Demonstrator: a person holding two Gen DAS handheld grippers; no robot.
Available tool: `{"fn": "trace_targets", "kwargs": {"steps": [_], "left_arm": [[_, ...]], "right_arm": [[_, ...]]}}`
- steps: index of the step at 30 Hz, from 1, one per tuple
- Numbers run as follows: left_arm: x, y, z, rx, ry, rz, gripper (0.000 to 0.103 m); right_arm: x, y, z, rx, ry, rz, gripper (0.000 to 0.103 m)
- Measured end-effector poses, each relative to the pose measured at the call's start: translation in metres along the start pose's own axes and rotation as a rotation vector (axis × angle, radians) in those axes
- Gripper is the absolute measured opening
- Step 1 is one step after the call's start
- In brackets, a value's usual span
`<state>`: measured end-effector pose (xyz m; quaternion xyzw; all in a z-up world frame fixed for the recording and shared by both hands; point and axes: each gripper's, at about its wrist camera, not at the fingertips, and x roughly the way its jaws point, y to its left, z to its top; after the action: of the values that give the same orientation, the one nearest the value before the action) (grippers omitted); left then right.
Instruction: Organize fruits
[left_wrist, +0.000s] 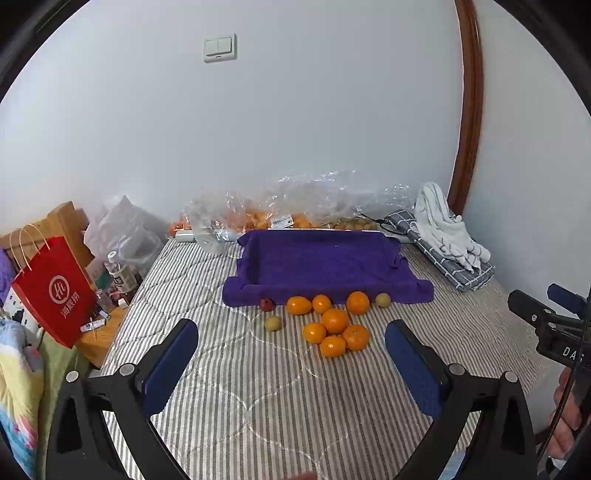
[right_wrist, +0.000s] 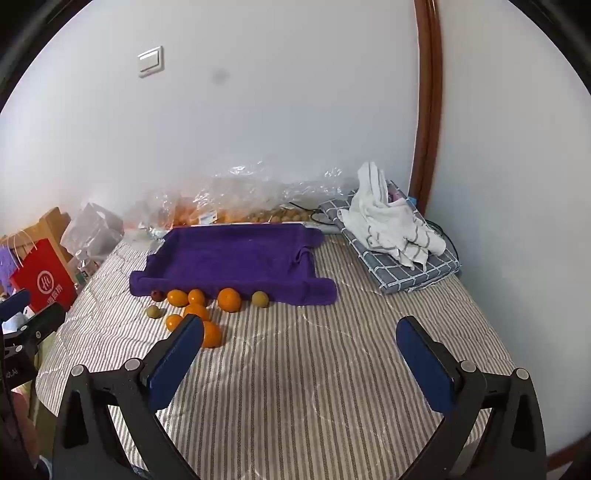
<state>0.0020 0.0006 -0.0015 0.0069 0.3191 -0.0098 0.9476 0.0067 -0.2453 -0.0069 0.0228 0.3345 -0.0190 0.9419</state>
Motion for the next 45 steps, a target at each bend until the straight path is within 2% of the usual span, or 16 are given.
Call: {"fn": "trace_targets", "kwargs": {"steps": [3, 6, 10, 45], "left_arm": [[0.005, 0.0, 0.001, -0.01, 0.005, -0.003, 0.102], [-0.008, 0.006, -0.001, -0.016, -0.032, -0.011, 0.102], [-0.011, 0.009, 0.003, -0.017, -0.018, -0.004, 0.102], [-0.019, 0.009, -0.004, -0.031, -0.029, 0.004, 0.102]], "right_arm": [[0.0, 0.001, -0.002, -0.009, 0.007, -0.005, 0.103], [-0.002, 0.002, -0.006, -0.022, 0.011, -0.007, 0.103], [-0.02, 0.008, -0.014, -0.04, -0.025, -0.018, 0.103], [-0.027, 0.014, -0.012, -0.064, -0.02, -0.021, 0.102]]}}
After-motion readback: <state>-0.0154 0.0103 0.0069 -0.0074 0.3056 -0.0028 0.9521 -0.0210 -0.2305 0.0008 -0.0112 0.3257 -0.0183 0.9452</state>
